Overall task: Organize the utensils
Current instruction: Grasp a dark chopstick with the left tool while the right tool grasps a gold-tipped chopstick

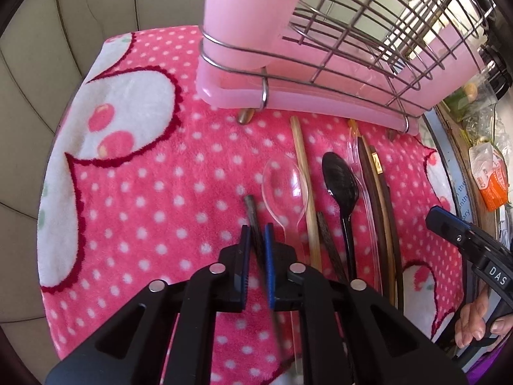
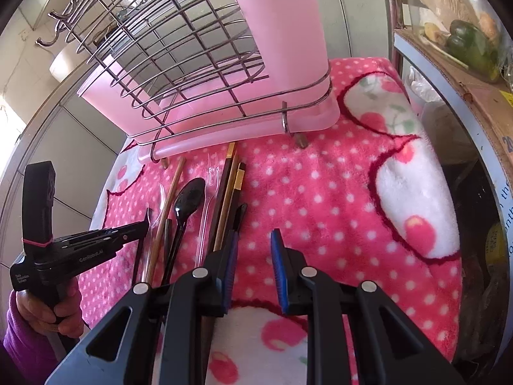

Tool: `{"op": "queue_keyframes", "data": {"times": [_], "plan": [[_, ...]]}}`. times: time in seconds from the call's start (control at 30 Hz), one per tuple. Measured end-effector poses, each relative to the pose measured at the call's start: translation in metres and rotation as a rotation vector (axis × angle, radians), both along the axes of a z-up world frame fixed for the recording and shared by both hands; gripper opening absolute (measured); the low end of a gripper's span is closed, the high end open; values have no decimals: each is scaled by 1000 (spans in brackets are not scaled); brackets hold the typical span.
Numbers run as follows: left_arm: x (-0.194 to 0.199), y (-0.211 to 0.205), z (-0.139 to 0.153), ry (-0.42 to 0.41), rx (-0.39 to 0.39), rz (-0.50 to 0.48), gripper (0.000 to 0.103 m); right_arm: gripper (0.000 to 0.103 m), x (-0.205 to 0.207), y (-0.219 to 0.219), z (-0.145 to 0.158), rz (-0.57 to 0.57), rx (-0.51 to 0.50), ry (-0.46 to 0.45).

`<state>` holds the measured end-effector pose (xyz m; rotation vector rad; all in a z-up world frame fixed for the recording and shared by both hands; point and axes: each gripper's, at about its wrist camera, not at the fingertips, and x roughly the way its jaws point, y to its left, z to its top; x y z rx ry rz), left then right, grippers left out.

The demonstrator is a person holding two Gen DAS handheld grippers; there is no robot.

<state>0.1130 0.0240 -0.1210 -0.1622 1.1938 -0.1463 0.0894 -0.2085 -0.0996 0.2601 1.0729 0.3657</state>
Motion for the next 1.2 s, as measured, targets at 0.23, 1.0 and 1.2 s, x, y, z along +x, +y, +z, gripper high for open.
{"op": "queue_keyframes", "data": {"times": [0.23, 1.0, 1.2], "plan": [[-8, 32, 18, -20, 8, 28, 5, 17, 14, 3, -9, 3, 63, 88], [-1, 51, 6, 15, -16, 21, 5, 6, 28, -11, -24, -58, 80, 216], [4, 43, 5, 46, 22, 13, 6, 14, 30, -2, -26, -7, 21, 232]]}}
